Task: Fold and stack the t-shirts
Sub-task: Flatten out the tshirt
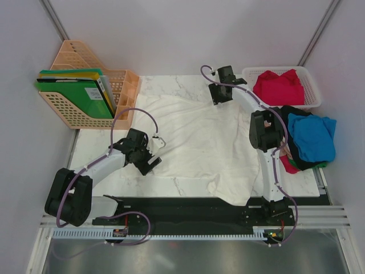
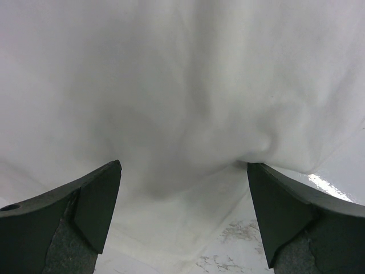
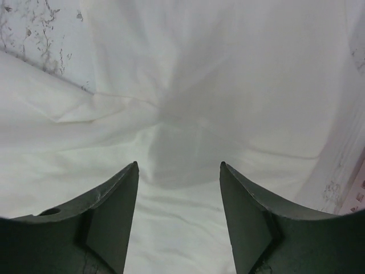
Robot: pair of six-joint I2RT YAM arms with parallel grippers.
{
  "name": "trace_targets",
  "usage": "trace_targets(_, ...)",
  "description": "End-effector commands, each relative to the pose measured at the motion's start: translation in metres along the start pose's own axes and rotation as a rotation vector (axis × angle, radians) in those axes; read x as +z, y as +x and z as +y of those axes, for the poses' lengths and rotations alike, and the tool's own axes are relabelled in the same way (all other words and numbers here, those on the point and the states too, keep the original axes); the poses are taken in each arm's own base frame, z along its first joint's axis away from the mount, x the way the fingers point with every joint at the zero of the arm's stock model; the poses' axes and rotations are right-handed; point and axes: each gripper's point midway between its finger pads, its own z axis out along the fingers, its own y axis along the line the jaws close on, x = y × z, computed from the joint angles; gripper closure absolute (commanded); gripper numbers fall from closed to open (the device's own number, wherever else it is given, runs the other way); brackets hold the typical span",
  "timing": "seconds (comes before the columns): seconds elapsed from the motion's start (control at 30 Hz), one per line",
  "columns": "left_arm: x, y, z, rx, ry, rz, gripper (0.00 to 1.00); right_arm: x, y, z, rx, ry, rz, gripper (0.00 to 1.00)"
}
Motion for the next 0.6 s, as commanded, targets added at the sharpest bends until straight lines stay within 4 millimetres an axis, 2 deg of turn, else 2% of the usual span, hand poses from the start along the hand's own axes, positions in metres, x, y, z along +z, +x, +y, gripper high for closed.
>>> trace_targets(0.0,0.009,0.027,-0.006,0.005,-0.012,0.075,0.02,0.007,0.000,-0.001,0.022,0.000,0.007,0.34)
trace_targets(0.17,0.009,0.029,-0.005,0.008,-0.024,0.073,0.02,0.014,-0.002,0.007,0.016,-0.005,-0.010,0.33)
trace_targets(0.23,0.009,0.026,-0.006,-0.003,-0.018,0.063,0.02,0.013,-0.007,-0.003,0.032,0.052,-0.025,0.31)
trace_targets(0.33,0.009,0.027,-0.007,-0.006,-0.019,0.066,0.02,0.011,-0.017,-0.019,0.045,0.163,-0.059,0.28)
trace_targets(0.43,0.010,0.030,-0.008,-0.002,-0.016,0.075,0.02,0.010,-0.025,-0.020,0.041,0.179,-0.090,0.28)
trace_targets(0.57,0.011,0.034,-0.009,-0.006,-0.014,0.088,0.02,0.003,-0.051,-0.020,0.053,0.173,-0.194,0.31)
